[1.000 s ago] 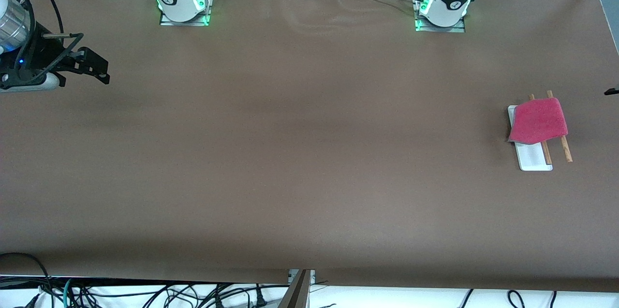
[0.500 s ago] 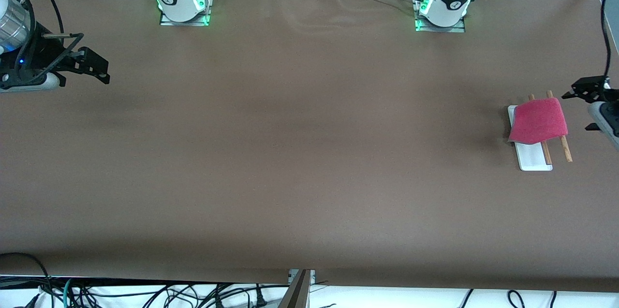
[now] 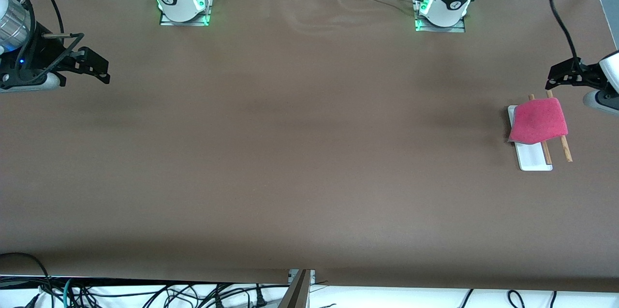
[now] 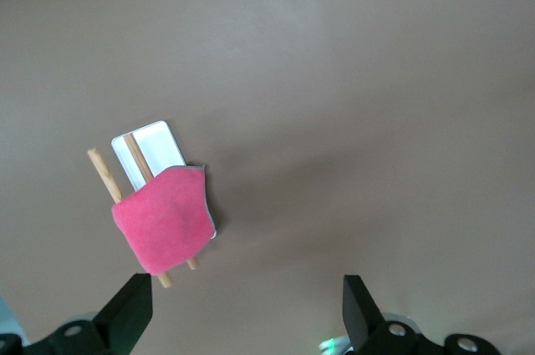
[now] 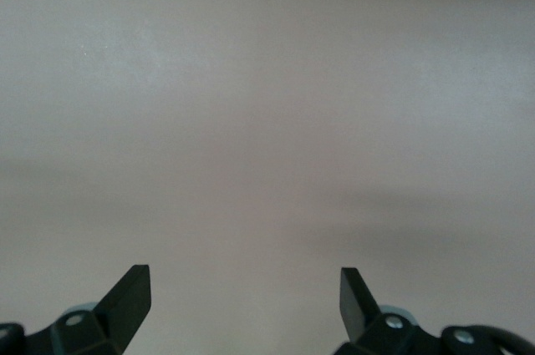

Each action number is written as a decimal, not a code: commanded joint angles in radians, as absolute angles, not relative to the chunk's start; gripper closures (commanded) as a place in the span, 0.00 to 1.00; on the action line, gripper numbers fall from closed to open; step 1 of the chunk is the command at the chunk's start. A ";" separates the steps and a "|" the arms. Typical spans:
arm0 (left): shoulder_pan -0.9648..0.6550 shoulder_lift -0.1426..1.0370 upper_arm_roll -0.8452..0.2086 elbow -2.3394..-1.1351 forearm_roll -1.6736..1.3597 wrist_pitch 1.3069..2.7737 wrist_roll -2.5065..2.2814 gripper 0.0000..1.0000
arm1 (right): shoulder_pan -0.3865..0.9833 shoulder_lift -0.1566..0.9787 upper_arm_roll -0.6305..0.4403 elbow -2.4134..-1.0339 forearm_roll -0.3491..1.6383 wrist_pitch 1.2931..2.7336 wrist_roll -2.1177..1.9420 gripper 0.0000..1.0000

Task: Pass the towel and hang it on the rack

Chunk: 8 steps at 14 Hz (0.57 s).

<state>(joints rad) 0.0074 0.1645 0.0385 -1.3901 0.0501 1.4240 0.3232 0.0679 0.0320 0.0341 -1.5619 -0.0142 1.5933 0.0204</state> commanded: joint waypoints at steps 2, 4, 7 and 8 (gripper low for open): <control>-0.009 0.000 0.055 -1.644 0.008 1.570 0.145 0.00 | 0.061 0.032 0.041 -1.548 -0.026 1.575 0.011 0.00; -0.005 -0.095 0.032 -1.779 -0.008 1.656 0.010 0.00 | 0.061 0.032 0.041 -1.548 -0.026 1.575 0.012 0.00; 0.005 -0.101 0.014 -1.786 -0.002 1.657 -0.003 0.00 | 0.061 0.032 0.041 -1.548 -0.026 1.574 0.011 0.00; 0.009 -0.101 0.000 -1.786 -0.002 1.657 -0.003 0.00 | 0.061 0.032 0.041 -1.548 -0.026 1.574 0.012 0.00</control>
